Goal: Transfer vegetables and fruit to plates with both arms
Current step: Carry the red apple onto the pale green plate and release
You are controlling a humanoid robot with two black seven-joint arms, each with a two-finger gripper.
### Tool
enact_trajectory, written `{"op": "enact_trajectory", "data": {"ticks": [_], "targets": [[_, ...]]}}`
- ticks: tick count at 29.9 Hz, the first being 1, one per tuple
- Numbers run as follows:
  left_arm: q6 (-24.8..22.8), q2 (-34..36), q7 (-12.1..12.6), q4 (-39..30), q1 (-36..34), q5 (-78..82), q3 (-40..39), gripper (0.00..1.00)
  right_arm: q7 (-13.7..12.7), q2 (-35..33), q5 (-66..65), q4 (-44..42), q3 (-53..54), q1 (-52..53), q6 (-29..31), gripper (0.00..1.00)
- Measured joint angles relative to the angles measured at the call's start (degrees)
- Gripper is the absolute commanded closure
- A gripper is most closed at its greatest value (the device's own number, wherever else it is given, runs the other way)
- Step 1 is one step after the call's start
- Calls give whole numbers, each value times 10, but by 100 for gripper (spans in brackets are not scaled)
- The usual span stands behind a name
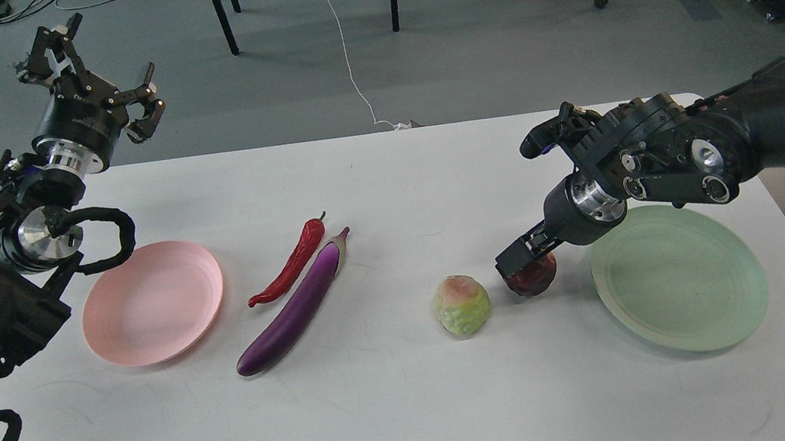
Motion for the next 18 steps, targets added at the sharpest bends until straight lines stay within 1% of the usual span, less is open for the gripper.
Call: {"op": "enact_trajectory", "data": {"ticks": [4,8,10,13,18], "targets": [[0,2,0,0,0,0,0,2,-1,1,-4,-1,-12,-8,0,34],[0,3,0,0,2,0,1,2,-1,0,-7,-1,-20,-7,0,47],[0,3,0,0,2,0,1,2,-1,-2,-9,-1,-22,-5,0,50],[0,3,0,0,2,0,0,2,-1,-9,-7,1,-21,6,0,49],[0,1,0,0,-1,0,0,2,-1,-53,-5,25,-17,57,0,49]]}}
